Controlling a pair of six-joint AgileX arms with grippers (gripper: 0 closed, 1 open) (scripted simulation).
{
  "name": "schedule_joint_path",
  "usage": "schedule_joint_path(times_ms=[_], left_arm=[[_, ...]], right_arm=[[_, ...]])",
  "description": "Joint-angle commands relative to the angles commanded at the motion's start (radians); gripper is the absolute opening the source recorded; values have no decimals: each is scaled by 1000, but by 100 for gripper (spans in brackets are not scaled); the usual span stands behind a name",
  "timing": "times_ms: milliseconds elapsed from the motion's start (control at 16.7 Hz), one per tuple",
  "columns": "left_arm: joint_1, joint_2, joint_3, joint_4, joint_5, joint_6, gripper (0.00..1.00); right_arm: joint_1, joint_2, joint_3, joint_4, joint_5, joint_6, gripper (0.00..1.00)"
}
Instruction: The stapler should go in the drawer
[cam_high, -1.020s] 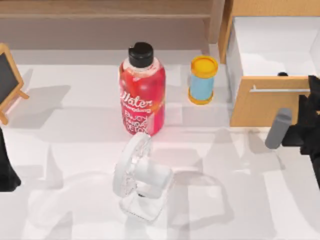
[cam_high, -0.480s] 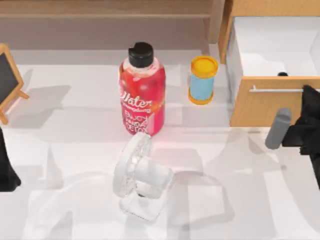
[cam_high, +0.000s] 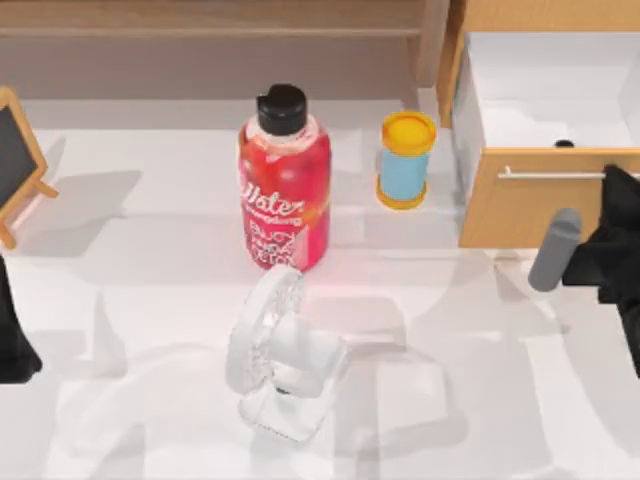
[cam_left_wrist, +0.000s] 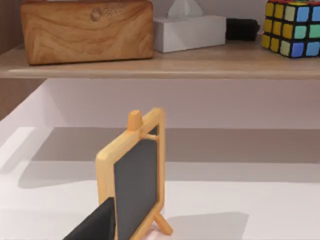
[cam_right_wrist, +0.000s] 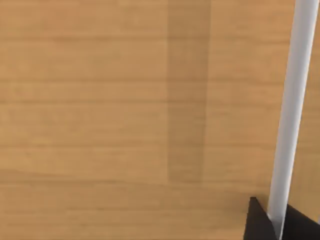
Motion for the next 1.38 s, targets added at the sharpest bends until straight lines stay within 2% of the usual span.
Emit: schedule_joint_path(times_ms=[480,960,1380], left_arm=[[0,0,0,0,0,0,100],[0,0,0,0,0,0,100],[0,0,0,0,0,0,100]], right_arm=[[-56,67,200,-143,-58,-1,0],[-63,78,244,-168,-64,1,0],[-96,159,432,-286,-98,-1,0]])
